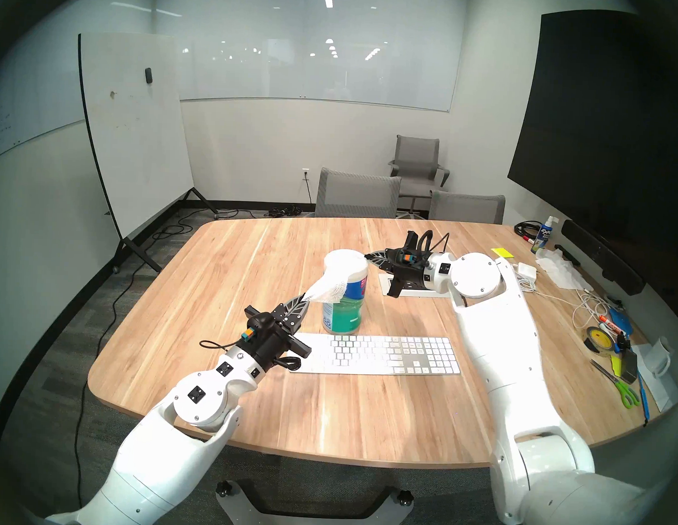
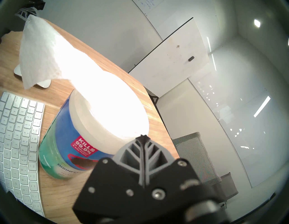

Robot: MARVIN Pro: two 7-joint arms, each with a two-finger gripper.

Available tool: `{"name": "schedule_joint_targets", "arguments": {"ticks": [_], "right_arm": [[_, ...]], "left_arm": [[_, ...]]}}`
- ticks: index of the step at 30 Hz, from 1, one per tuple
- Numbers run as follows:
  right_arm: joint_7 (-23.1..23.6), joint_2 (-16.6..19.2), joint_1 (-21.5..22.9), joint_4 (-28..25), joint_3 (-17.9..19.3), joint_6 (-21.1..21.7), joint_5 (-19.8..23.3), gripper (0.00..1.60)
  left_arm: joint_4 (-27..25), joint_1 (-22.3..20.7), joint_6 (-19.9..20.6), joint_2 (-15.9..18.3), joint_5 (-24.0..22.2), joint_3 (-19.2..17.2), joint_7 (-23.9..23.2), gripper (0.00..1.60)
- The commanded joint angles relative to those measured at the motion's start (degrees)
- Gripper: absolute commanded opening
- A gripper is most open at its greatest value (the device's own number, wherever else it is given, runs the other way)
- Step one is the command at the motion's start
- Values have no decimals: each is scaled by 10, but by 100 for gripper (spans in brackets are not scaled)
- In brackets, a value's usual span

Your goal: Wipe the keyboards and mice with a disinfecting wipe, then set the wipe down

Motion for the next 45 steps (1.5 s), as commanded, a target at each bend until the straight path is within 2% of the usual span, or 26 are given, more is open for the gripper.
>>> {"name": "schedule_joint_targets", "arguments": {"ticks": [1, 19, 45], "right_arm": [[-1, 0, 5, -6, 2, 0, 0, 0], [0, -1, 5, -6, 3, 0, 0, 0], [0, -2, 5, -6, 4, 0, -1, 0]], "left_arm": [[-37, 3, -2, 8, -10, -13, -3, 0], [-68, 29, -8, 29, -33, -38, -8, 0], [-101, 57, -8, 42, -39, -52, -4, 0]]}}
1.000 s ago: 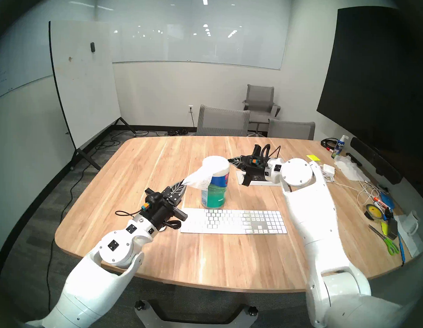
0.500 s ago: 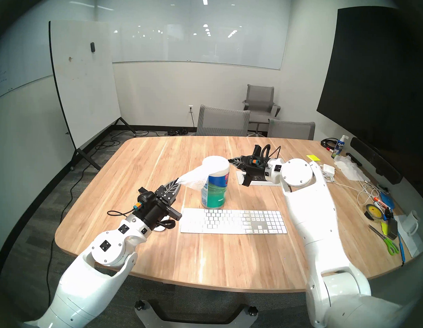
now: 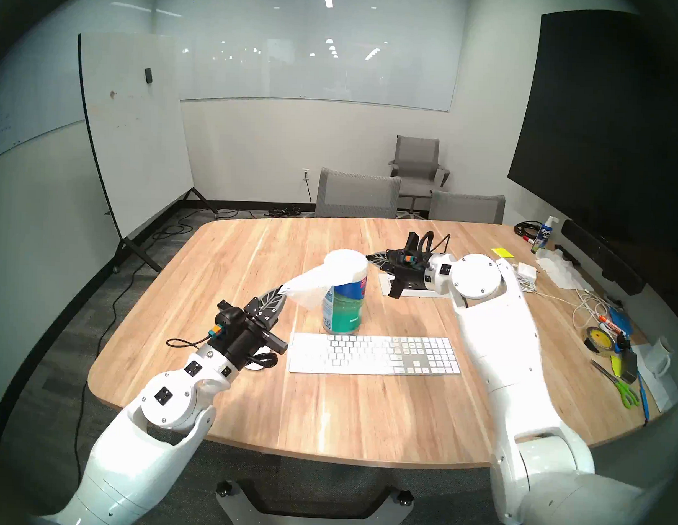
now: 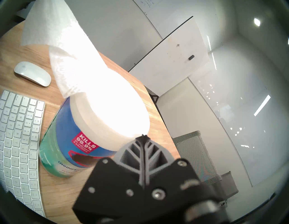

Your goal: Wipe the keyboards and mice with a disinfecting wipe, then set the wipe down

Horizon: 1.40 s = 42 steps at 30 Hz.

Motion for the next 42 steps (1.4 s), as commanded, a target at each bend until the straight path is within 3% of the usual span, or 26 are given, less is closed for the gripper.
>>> {"name": "schedule_joint_targets", "arguments": {"ticks": [1, 22, 36, 42], "right_arm": [[0, -2, 7, -7, 1, 0, 1, 0], [-16, -14, 36, 23, 15, 6, 0, 0], [-31, -15, 59, 54, 30, 8, -2, 0], [-32, -12, 89, 66, 47, 18, 4, 0]], "left_arm": [[-30, 8, -6, 2, -1, -5, 3, 0], [-54, 45, -12, 23, -5, -16, 11, 0], [-97, 68, -3, 36, -8, -30, 22, 0], [-104, 76, -3, 38, -8, -29, 27, 0]]}}
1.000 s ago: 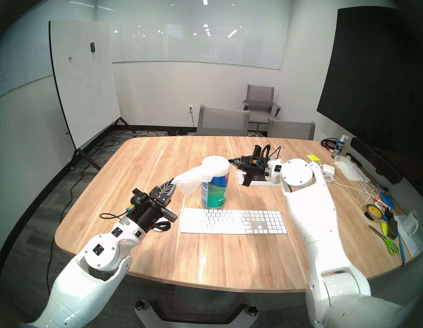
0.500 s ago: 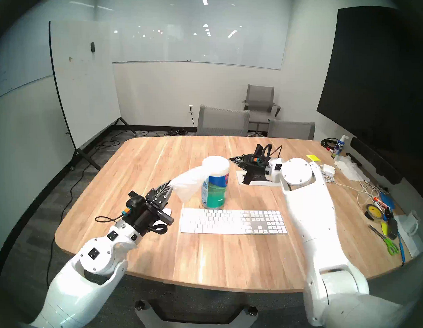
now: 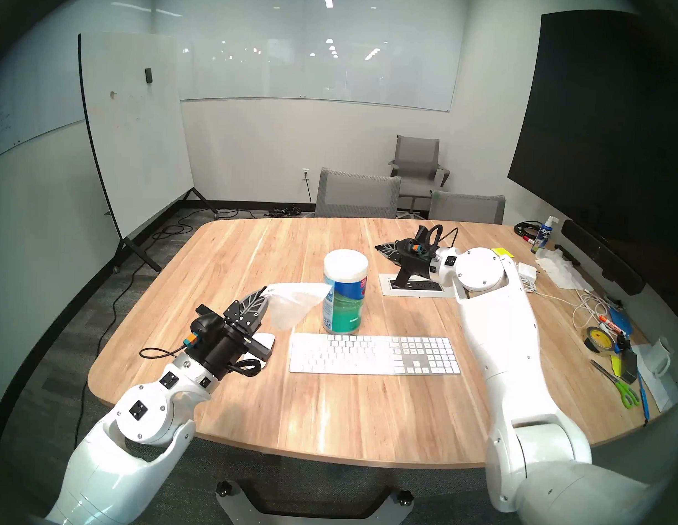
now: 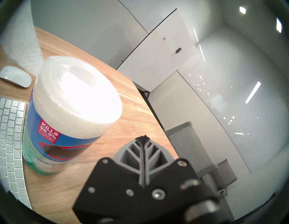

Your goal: Wipe the keyboards and mice with a disinfecting wipe, then set the wipe down

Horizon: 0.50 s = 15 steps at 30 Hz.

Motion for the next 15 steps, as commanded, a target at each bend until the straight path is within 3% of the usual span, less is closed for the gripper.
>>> {"name": "schedule_joint_targets", "arguments": {"ticks": [1, 9, 15], "right_arm": [[-8, 5, 54, 3, 21, 11, 8, 0], [-13, 18, 89, 17, 49, 35, 7, 0], [-3, 22, 117, 51, 42, 42, -1, 0]], "left_arm": [[-27, 7, 0, 1, 2, 0, 3, 0], [-28, 12, -1, 3, 2, 3, 7, 0], [-21, 10, -1, -1, 5, 11, 12, 0]]}}
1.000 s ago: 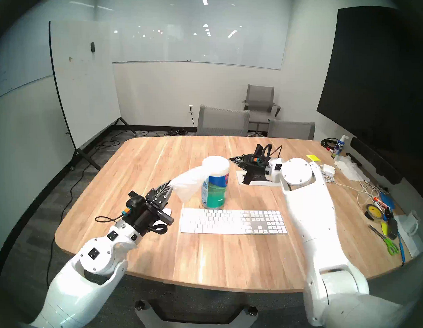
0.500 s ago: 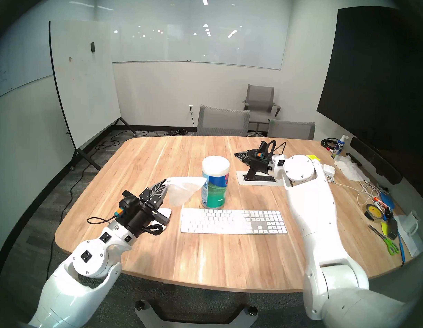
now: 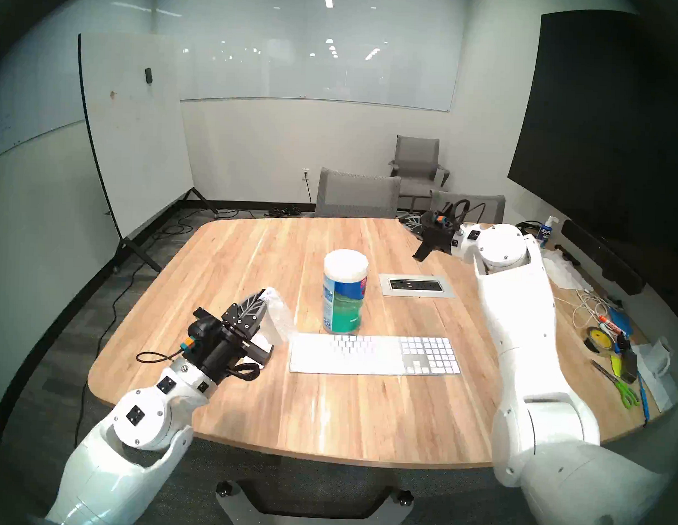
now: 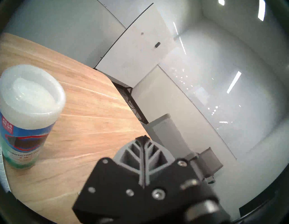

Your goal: Wipe the keyboards and mice with a disinfecting wipe, then set the wipe down

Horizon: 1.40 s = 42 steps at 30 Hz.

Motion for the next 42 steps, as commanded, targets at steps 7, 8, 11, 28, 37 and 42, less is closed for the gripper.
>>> {"name": "schedule_joint_targets", "arguments": {"ticks": [7, 8, 11, 28, 37, 42], "right_arm": [[4, 8, 59, 24, -3, 2, -5, 0], [4, 8, 60, 26, -3, 2, -5, 0], [5, 9, 62, 28, -4, 1, -4, 0], [5, 9, 63, 31, -5, -3, -3, 0], [5, 10, 64, 32, -5, -4, -3, 0], [5, 10, 64, 32, -6, -4, -3, 0]], "left_arm": [[-9, -1, -9, -3, 4, 8, 8, 0], [-11, 1, -10, -1, 3, 6, 8, 0], [-14, 7, -12, 3, 1, -4, 13, 0], [-127, 47, 48, 26, -11, -50, 37, 0], [-146, 125, 100, 32, -85, -105, 63, 0], [-148, 165, 118, 34, -120, -110, 53, 0]]}}
